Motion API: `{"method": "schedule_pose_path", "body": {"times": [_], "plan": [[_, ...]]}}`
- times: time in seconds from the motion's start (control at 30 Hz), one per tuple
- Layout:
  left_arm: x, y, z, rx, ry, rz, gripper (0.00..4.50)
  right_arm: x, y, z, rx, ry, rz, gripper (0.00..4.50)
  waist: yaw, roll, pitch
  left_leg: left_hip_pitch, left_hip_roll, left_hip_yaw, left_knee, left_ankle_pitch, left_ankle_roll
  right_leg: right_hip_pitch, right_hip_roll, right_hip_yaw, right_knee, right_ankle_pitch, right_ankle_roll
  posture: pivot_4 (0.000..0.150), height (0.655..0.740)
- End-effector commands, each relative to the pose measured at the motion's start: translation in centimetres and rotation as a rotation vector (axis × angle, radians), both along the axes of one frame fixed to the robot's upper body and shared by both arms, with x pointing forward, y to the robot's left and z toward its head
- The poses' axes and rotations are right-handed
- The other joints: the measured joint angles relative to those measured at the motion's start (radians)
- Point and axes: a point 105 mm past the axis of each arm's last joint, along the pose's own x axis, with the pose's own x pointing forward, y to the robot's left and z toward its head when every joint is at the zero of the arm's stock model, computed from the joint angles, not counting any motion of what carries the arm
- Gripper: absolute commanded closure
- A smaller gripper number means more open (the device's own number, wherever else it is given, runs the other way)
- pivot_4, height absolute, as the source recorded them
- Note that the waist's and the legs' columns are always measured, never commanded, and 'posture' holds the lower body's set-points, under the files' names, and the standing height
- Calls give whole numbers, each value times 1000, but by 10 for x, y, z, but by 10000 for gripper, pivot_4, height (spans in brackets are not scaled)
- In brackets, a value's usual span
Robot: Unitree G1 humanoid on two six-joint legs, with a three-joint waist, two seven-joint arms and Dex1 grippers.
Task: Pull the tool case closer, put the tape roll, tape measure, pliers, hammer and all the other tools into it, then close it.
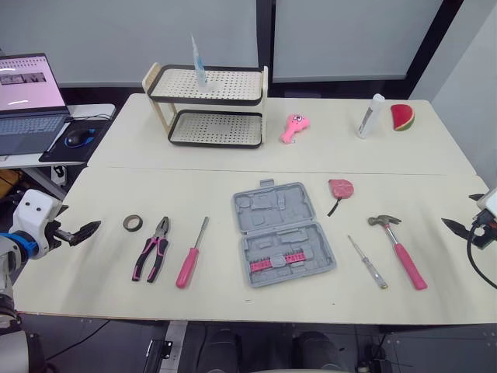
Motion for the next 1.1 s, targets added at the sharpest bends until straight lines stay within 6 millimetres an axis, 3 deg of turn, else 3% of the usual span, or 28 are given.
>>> {"method": "schedule_pose_path", "body": {"times": [0.03, 1.1], "plan": [[2, 3, 13, 12, -41, 7, 394, 1, -5, 18, -34, -44, 0, 0, 0, 0, 0, 0, 0, 0, 0, 0, 0, 0, 0, 0, 0, 0, 0, 1500, 7400], [-6, 3, 18, -68, -61, -10, 394, 5, -1, 17, -43, -28, 21, 0, 0, 0, 0, 0, 0, 0, 0, 0, 0, 0, 0, 0, 0, 0, 0, 1500, 7400]]}}
